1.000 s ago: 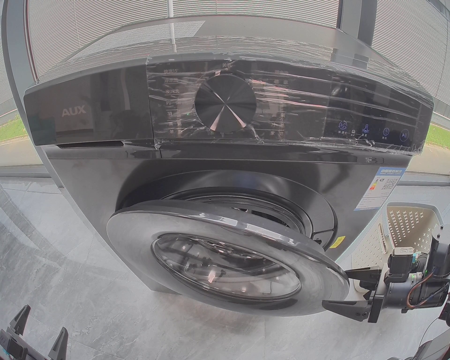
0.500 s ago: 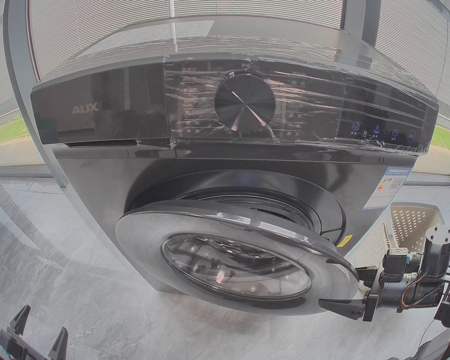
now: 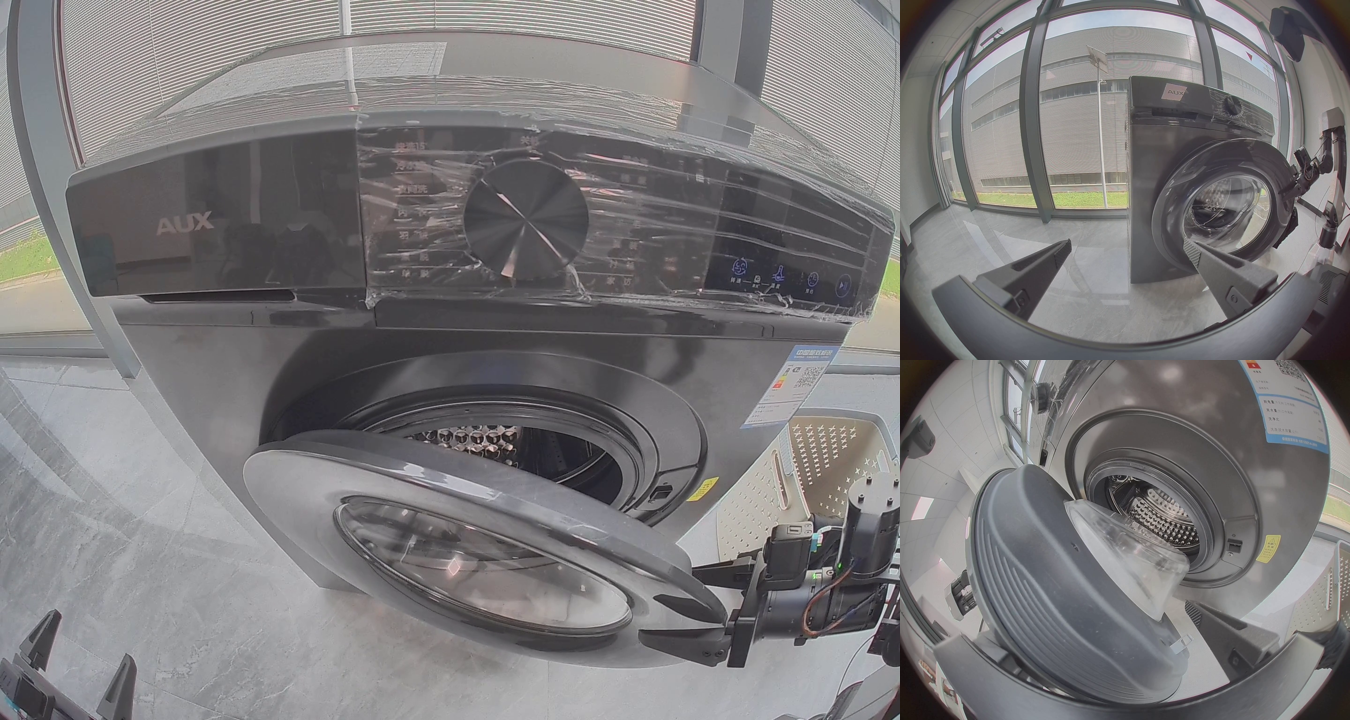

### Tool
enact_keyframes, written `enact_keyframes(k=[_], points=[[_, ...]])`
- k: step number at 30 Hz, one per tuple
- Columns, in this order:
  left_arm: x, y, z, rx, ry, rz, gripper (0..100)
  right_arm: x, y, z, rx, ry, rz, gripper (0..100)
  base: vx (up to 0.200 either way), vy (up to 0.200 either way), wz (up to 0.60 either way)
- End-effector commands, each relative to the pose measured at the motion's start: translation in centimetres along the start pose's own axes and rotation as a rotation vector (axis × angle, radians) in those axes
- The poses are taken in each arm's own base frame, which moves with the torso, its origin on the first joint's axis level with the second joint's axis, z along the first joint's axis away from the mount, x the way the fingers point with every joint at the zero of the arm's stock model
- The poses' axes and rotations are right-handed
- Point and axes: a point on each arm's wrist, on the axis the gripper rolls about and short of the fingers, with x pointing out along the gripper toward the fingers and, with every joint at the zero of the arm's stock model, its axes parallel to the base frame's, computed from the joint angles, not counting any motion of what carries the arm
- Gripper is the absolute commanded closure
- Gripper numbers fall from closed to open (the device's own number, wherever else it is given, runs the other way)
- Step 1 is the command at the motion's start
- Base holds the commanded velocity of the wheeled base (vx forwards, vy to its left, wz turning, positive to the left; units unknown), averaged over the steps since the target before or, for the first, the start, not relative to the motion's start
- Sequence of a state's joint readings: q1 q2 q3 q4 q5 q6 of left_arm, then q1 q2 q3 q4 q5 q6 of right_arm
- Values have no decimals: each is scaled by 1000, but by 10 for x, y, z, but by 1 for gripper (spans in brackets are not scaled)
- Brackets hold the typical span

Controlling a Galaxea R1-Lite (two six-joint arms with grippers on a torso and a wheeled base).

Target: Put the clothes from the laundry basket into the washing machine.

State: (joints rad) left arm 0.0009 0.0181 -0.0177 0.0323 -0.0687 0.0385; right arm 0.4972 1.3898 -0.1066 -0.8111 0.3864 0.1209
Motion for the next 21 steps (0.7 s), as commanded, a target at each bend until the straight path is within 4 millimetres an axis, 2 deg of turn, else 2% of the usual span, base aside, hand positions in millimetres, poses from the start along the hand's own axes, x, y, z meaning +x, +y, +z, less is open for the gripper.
enact_keyframes(k=[1,5,15,21], points=[[0,0,-5,0,-1,0,0,-1,1,0,-2,-5,2,0,-200,0,0],[0,0,-5,0,-1,0,0,-1,1,0,-2,-4,2,0,-200,0,0],[0,0,-5,0,-1,0,0,-2,3,-7,-2,23,12,0,0,0,0],[0,0,-5,0,-1,0,0,-5,14,-9,-28,24,78,0,0,0,0]])
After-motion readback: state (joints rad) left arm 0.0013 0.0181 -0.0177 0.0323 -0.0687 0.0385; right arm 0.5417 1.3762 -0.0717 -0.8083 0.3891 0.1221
